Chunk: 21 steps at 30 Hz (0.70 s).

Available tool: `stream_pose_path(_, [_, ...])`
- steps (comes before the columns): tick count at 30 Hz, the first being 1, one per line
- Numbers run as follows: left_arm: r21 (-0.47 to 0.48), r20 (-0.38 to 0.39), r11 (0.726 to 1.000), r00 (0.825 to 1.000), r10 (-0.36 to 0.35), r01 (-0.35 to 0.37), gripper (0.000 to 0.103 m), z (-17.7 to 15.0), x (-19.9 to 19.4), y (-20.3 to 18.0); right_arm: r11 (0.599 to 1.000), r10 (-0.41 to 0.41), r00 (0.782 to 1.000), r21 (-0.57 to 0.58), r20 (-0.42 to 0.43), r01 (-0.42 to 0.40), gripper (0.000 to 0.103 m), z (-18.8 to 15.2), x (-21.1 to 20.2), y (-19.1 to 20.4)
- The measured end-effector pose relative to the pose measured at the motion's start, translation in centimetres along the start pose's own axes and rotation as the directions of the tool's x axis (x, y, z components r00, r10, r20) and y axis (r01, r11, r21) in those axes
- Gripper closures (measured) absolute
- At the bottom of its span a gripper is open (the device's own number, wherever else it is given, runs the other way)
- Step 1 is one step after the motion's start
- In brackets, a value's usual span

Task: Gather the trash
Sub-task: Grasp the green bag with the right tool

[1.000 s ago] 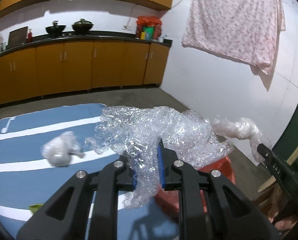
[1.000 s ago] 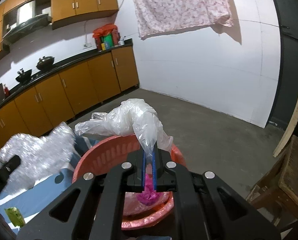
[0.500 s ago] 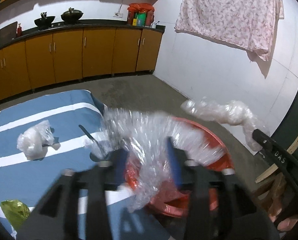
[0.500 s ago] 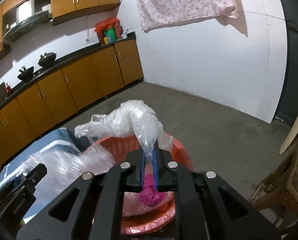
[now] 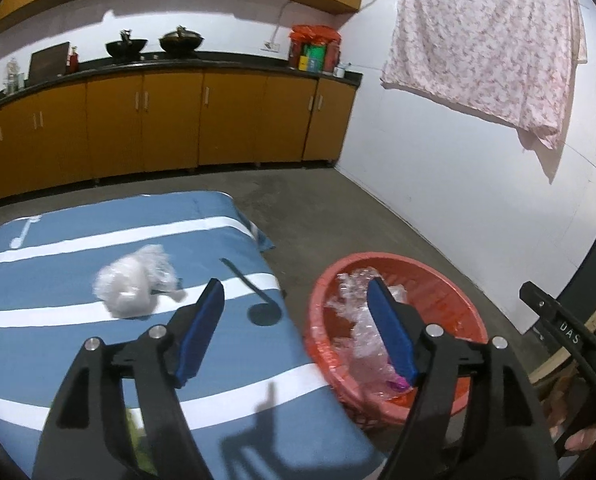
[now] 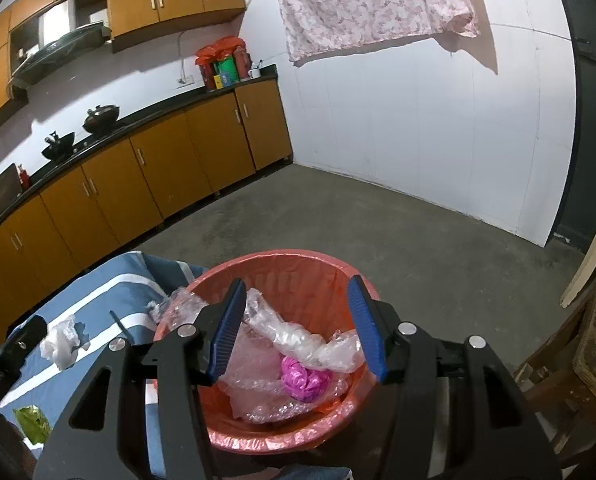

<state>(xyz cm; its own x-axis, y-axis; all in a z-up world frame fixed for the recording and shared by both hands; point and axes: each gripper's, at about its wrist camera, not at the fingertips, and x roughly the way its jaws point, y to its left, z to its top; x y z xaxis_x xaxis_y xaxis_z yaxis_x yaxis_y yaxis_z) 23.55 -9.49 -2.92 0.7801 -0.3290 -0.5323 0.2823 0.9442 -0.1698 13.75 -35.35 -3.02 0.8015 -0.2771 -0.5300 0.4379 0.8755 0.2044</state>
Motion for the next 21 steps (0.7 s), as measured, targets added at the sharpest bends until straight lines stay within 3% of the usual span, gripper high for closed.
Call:
stream_pose_path(5, [0.013, 0.069, 0.997, 0.995, 0.073, -0.074, 0.025, -0.1, -3.7, 2.7, 0.997, 0.056, 0.998, -0.048, -0.004, -0.056, 0.049, -0.8, -1.1, 2.1])
stream_pose_path(9, [0.004, 0.13, 0.985, 0.977, 0.172, -0.174, 0.021, -0.4, -7.2, 6.0, 0.984, 0.145, 0.989, -0.096, -0.029, -0.148, 0.049, -2.1, -2.3, 5.1])
stream_pose_path(12, [-0.028, 0.158, 0.962, 0.949, 0.271, -0.27, 0.017, -1.2, -9.9, 9.4, 0.96, 0.23, 0.971, -0.148, -0.069, -0.238, 0.049, -3.8, -3.2, 8.2])
stream_pose_path(15, [-0.08, 0.16, 0.926, 0.912, 0.378, -0.37, 0.014, -2.5, -12.7, 13.4, 0.925, 0.305, 0.945, -0.201, -0.119, -0.324, 0.049, -5.7, -4.0, 11.3])
stream_pose_path(21, [-0.183, 0.109, 0.846, 0.845, 0.524, -0.501, 0.012, -5.3, -16.8, 19.7, 0.815, 0.422, 0.866, -0.306, -0.266, -0.492, 0.049, -11.1, -5.3, 18.4])
